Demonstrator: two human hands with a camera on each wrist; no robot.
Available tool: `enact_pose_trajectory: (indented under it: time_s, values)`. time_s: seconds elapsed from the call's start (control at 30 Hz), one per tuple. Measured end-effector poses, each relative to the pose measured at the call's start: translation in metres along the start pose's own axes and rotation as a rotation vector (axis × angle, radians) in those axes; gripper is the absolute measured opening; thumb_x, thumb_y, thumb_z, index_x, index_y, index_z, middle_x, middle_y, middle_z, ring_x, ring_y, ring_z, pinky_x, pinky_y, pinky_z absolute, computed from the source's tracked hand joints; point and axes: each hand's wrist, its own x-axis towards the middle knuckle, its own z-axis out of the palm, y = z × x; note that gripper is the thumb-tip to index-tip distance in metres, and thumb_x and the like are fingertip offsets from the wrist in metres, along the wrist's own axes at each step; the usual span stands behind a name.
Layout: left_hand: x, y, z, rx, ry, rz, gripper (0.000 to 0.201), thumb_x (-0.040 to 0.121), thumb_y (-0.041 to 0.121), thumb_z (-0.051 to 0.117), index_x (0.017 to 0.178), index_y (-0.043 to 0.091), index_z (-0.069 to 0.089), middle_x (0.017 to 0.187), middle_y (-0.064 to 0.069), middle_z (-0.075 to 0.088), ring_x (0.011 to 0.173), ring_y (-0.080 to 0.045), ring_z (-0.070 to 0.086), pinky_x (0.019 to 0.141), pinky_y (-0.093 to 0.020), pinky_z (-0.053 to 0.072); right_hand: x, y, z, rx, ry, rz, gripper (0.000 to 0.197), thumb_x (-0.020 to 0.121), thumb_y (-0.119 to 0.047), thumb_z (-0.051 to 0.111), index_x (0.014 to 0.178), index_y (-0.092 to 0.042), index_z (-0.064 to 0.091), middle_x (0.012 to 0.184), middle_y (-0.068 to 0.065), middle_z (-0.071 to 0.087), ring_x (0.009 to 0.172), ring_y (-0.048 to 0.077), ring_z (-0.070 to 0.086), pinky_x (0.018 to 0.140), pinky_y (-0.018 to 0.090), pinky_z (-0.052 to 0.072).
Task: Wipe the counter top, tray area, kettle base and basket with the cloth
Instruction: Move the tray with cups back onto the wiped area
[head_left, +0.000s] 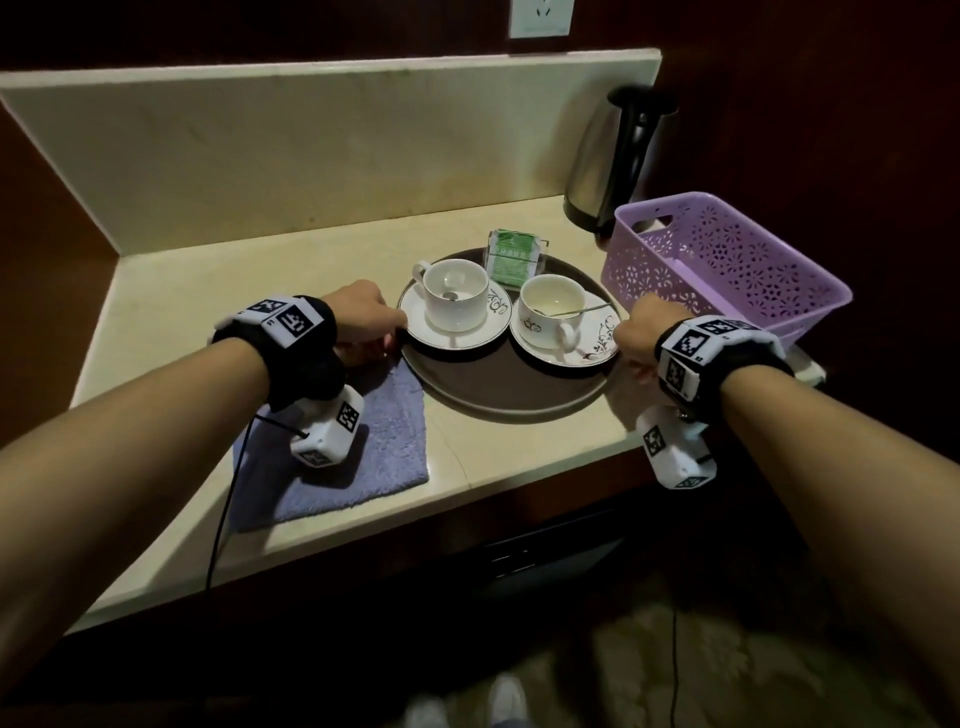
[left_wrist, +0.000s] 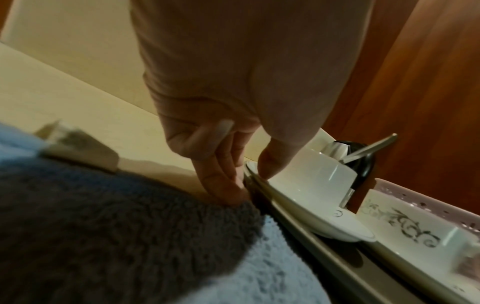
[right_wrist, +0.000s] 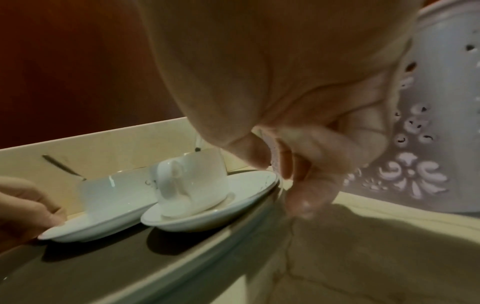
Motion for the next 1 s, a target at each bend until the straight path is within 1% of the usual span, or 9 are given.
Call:
enact_pose_trajectory:
  time_s: [0.1,0.2,0.3,0.43,0.57,0.7,0.83,0.93,1.0]
  values:
    - [0.004,-0.001,-0.003,-0.041,-0.031,-0.017,0.032,0.090,0.027,0.059,0.065,0.008,0.066,0.059,-0.007,0.060,0.051,-0.022,0.048,0.052,-0.023,0.039,0.015,-0.006,0.006,0.061,0.032,0.030,0.043,0.091,-0.011,0.049,0.129,0.009,0.048,0.124,0.029,0.060,0.112,0.040,0.061,0.091,0.043,0.050]
    - [0.006,-0.002,-0.004,-0.076,-0.063,-0.021,0.032,0.089,0.027,0.060,0.061,0.010,0.065,0.064,-0.010,0.063,0.052,-0.022,0.046,0.051,-0.024,0.035,0.031,-0.007,0.008,0.105,-0.029,-0.021,0.028,0.085,-0.008,0.051,0.108,0.005,0.060,0.108,0.028,0.068,0.095,0.041,0.068,0.086,0.050,0.056]
    - [0.008,-0.002,-0.005,-0.081,-0.071,-0.022,0.030,0.089,0.027,0.062,0.063,0.010,0.065,0.064,-0.008,0.064,0.055,-0.022,0.046,0.053,-0.025,0.036,0.038,-0.006,0.008,0.090,-0.048,-0.071,0.015,0.087,-0.005,0.050,0.094,0.004,0.059,0.095,0.024,0.070,0.084,0.041,0.070,0.079,0.049,0.059]
    - [0.012,0.001,-0.005,-0.096,-0.040,-0.028,0.032,0.089,0.027,0.065,0.065,0.007,0.066,0.067,-0.008,0.068,0.065,-0.023,0.058,0.067,-0.030,0.049,0.048,-0.006,0.010,0.120,-0.072,-0.084,0.015,0.089,-0.005,0.048,0.098,0.004,0.057,0.088,0.025,0.071,0.073,0.040,0.072,0.070,0.054,0.060]
    - [0.015,0.001,-0.002,-0.171,-0.027,-0.034,0.029,0.085,0.022,0.069,0.064,0.002,0.070,0.074,-0.015,0.075,0.078,-0.031,0.074,0.084,-0.038,0.059,0.060,-0.003,0.014,0.143,-0.102,-0.081,0.019,0.089,-0.009,0.051,0.105,0.002,0.053,0.096,0.025,0.071,0.084,0.042,0.071,0.078,0.056,0.058]
    - [0.013,0.008,-0.003,-0.157,0.070,-0.063,0.028,0.083,0.021,0.069,0.060,0.005,0.066,0.068,-0.012,0.073,0.068,-0.025,0.070,0.070,-0.027,0.056,0.064,-0.002,0.019,0.139,-0.063,-0.091,0.026,0.089,-0.016,0.052,0.112,-0.003,0.047,0.101,0.027,0.068,0.089,0.043,0.070,0.076,0.053,0.058]
    - [0.015,0.010,-0.009,-0.189,0.089,-0.073,0.028,0.083,0.020,0.067,0.060,0.005,0.065,0.066,-0.012,0.072,0.066,-0.026,0.069,0.080,-0.033,0.057,0.057,-0.002,0.012,0.138,-0.097,-0.115,0.022,0.093,-0.018,0.049,0.110,-0.004,0.046,0.089,0.023,0.068,0.075,0.040,0.071,0.061,0.051,0.060]
    - [0.015,0.012,-0.017,-0.229,0.099,-0.072,0.026,0.085,0.016,0.066,0.063,0.003,0.065,0.063,-0.012,0.070,0.057,-0.024,0.068,0.076,-0.033,0.059,0.059,-0.004,0.004,0.142,-0.100,-0.143,0.021,0.093,-0.016,0.048,0.108,-0.001,0.050,0.086,0.023,0.067,0.066,0.038,0.069,0.053,0.045,0.058]
    - [0.012,0.012,-0.020,-0.226,0.097,-0.075,0.024,0.085,0.015,0.067,0.066,0.001,0.065,0.066,-0.014,0.069,0.057,-0.023,0.067,0.074,-0.033,0.060,0.058,-0.007,0.001,0.133,-0.089,-0.160,0.018,0.093,-0.016,0.048,0.105,-0.002,0.050,0.083,0.020,0.066,0.064,0.036,0.068,0.053,0.044,0.059]
